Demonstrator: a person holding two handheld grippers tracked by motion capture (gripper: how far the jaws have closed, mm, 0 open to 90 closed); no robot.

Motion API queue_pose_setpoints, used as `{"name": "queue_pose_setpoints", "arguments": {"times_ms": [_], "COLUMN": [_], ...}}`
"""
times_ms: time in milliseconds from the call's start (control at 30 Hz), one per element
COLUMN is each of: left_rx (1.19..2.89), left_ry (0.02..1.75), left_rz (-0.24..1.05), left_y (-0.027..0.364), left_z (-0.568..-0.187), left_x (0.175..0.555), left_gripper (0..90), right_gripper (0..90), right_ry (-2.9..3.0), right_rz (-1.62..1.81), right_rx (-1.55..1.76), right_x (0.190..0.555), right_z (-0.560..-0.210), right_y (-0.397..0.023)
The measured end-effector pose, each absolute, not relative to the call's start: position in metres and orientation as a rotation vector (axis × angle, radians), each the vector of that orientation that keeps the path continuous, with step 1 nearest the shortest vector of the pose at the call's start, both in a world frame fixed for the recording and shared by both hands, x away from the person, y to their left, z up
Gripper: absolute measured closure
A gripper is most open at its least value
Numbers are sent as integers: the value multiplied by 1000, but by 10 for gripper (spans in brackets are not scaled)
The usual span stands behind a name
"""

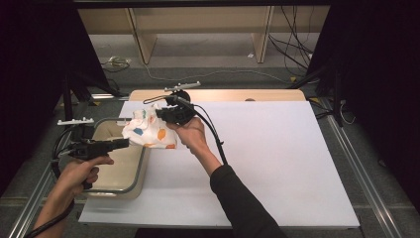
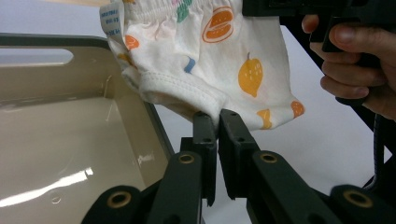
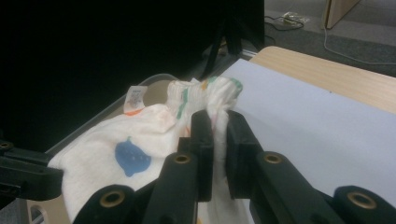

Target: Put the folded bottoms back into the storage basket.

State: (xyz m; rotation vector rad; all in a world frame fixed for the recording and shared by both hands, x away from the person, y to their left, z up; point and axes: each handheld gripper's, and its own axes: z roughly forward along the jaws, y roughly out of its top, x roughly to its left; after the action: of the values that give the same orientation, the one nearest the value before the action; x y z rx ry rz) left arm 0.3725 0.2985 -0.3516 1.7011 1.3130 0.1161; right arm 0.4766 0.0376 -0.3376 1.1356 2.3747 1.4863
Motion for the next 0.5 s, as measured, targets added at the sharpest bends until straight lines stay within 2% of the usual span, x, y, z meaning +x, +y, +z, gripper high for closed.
{"name": "queue_pose_setpoints", "arguments": {"times_ms": [500], "left_rx": [1668], "left_ry": [1333], "left_rz": [136], "left_y": [318], "left_z": [-348], "left_x": [366], "left_gripper": [848], "right_gripper": [836], "right_ry": [2393], "right_rz": [1477], "right_rx": [1098], "right_x": [474], "right_z": [-333], "right_y": [60]}}
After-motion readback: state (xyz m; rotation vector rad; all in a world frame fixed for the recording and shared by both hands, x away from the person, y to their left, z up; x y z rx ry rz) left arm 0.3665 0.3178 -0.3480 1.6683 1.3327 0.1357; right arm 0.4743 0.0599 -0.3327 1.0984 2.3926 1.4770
